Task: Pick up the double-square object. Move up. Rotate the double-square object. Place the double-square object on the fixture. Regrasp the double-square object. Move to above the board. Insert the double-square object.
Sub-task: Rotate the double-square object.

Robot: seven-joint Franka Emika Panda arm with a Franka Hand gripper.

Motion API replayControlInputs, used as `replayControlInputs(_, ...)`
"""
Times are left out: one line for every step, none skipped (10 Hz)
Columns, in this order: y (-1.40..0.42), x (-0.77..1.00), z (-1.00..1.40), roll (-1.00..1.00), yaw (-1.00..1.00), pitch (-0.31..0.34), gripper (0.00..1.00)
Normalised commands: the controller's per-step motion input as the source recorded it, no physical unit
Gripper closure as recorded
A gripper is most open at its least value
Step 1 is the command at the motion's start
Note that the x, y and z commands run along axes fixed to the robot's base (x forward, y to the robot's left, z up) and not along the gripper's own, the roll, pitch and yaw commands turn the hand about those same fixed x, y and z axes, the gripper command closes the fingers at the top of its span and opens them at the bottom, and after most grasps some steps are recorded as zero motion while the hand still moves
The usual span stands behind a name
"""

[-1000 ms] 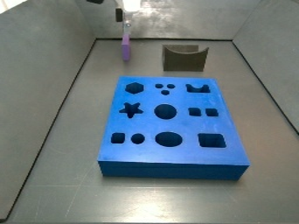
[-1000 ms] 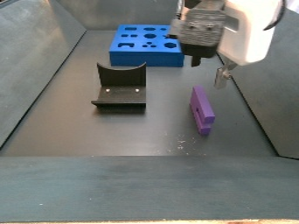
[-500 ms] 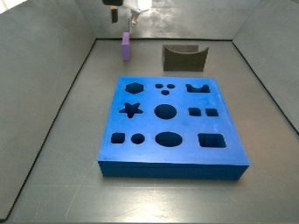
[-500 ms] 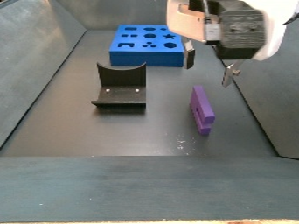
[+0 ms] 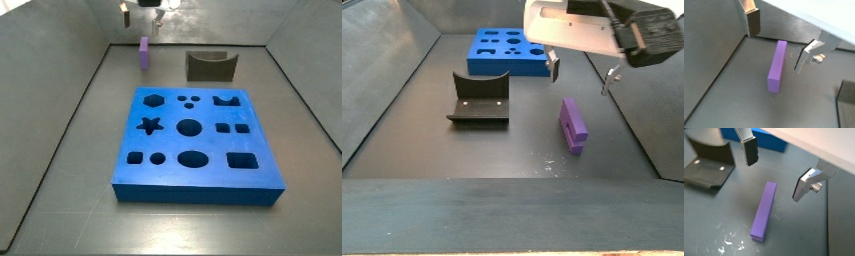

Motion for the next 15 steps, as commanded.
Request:
replayControlInputs(0.00, 0.05, -0.03, 0.01, 1.00, -0.030, 0.00)
replayControlInputs(0.00, 0.05, -0.03, 0.01, 1.00, -0.034, 0.00)
replayControlInputs(0.00, 0.05, -0.03, 0.02, 1.00, -0.042, 0.00)
replayControlInputs(0.00, 0.04, -0.04, 0.02, 1.00, -0.048, 0.00)
replayControlInputs(0.00, 0.04, -0.04, 0.02, 0.83, -0.056, 0.00)
replayControlInputs(0.00, 0.04, -0.04, 0.02, 0.60, -0.056, 0.00)
replayControlInputs(0.00, 0.04, -0.04, 0.02, 0.41, -0.055, 0.00)
replayControlInputs(0.00, 0.04, -0.04, 0.02, 0.23, -0.054, 0.00)
replayControlInputs(0.00, 0.00, -1.00, 0.00, 0.00, 0.000, 0.00)
replayControlInputs(0.00, 0.00, -1.00, 0.00, -0.04, -0.003, 0.00)
replayControlInputs(0.00, 0.01, -1.00, 0.00, -0.04, -0.021, 0.00)
replayControlInputs(0.00, 0.02, -1.00, -0.01, -0.03, -0.029, 0.00)
replayControlInputs(0.00, 0.02, -1.00, -0.01, -0.02, -0.030, 0.00)
replayControlInputs(0.01, 0.03, -1.00, -0.02, -0.01, -0.033, 0.00)
replayControlInputs(0.01, 0.04, -1.00, -0.03, -0.01, -0.030, 0.00)
